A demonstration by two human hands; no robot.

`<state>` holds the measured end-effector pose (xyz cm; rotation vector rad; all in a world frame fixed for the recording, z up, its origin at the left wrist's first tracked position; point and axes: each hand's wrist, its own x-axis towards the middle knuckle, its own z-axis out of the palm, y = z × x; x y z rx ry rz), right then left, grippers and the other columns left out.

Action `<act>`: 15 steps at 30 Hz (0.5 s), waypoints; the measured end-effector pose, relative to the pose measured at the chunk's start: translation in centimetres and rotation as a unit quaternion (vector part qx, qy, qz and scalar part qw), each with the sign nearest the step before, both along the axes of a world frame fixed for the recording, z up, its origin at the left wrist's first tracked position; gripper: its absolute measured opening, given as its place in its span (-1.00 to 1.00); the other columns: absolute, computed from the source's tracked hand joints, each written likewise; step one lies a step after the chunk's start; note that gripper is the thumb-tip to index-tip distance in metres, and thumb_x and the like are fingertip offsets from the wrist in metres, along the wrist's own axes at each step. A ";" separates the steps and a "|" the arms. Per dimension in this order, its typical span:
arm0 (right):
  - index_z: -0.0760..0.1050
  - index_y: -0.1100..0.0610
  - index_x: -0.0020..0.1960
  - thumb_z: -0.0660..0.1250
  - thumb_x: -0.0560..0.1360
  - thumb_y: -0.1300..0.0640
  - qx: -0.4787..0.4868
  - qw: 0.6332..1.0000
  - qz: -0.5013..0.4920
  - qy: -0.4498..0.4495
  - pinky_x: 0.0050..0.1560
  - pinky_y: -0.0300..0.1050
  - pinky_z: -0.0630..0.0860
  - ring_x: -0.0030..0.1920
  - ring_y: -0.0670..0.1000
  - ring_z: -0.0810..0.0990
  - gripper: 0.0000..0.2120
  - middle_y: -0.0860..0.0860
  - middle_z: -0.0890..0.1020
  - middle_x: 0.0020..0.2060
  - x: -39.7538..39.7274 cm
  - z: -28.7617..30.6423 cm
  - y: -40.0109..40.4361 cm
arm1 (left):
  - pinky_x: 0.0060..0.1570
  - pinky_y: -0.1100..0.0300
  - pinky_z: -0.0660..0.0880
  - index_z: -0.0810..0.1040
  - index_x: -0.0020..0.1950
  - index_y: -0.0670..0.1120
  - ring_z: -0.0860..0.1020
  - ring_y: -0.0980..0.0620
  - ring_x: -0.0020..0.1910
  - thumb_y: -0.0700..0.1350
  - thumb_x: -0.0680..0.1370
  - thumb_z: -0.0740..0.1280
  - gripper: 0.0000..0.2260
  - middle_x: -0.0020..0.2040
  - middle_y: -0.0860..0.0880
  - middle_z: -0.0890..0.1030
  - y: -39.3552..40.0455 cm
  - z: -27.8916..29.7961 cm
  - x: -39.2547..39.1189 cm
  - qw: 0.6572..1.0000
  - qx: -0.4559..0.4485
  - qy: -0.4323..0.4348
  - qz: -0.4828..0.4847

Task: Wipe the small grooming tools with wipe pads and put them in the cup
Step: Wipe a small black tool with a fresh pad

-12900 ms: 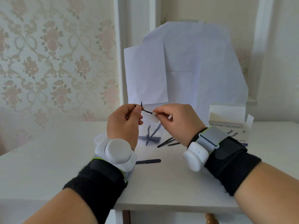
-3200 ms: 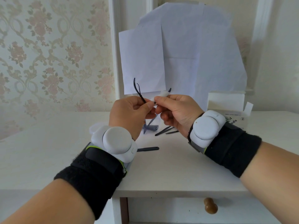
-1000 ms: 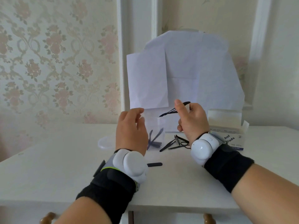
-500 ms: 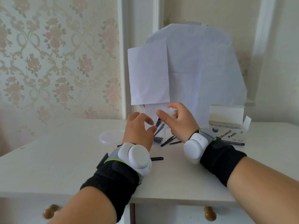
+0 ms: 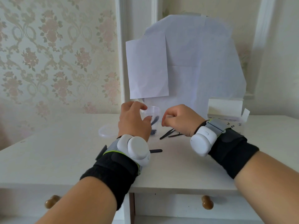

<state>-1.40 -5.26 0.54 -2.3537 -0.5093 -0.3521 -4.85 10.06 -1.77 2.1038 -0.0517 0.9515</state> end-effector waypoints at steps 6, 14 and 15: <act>0.60 0.05 -0.03 0.47 0.43 -0.06 -0.179 0.974 0.133 0.045 -0.28 -0.37 0.37 -0.36 -0.20 0.46 -0.78 -0.16 0.47 -0.34 -3.5 0.1 1.9 | -0.13 0.69 0.22 0.54 -0.02 0.04 0.43 0.20 0.01 -0.23 0.55 0.27 -0.83 0.08 0.12 0.49 0.5 0.5 -0.2 0.993 -0.085 -0.079 0.000; 0.63 0.07 0.00 0.39 0.50 0.02 -0.245 0.958 0.148 0.038 -0.26 -0.43 0.39 -0.28 -0.17 0.47 -0.85 -0.06 0.61 -0.19 -3.6 -0.4 2.6 | -0.18 0.55 0.32 0.55 -0.09 0.05 0.49 0.17 -0.03 -0.28 0.53 0.19 -0.75 0.03 0.06 0.59 0.8 0.7 0.0 0.988 -0.125 -0.083 0.028; 0.63 0.09 -0.01 0.38 0.50 0.02 -0.251 0.957 0.143 0.034 -0.30 -0.45 0.37 -0.29 -0.16 0.47 -0.84 -0.04 0.61 -0.20 -3.6 -0.3 2.6 | -0.17 0.49 0.33 0.56 -0.09 0.05 0.49 0.15 -0.05 -0.28 0.53 0.18 -0.74 0.02 0.06 0.59 0.9 0.7 0.0 0.987 -0.132 -0.087 0.035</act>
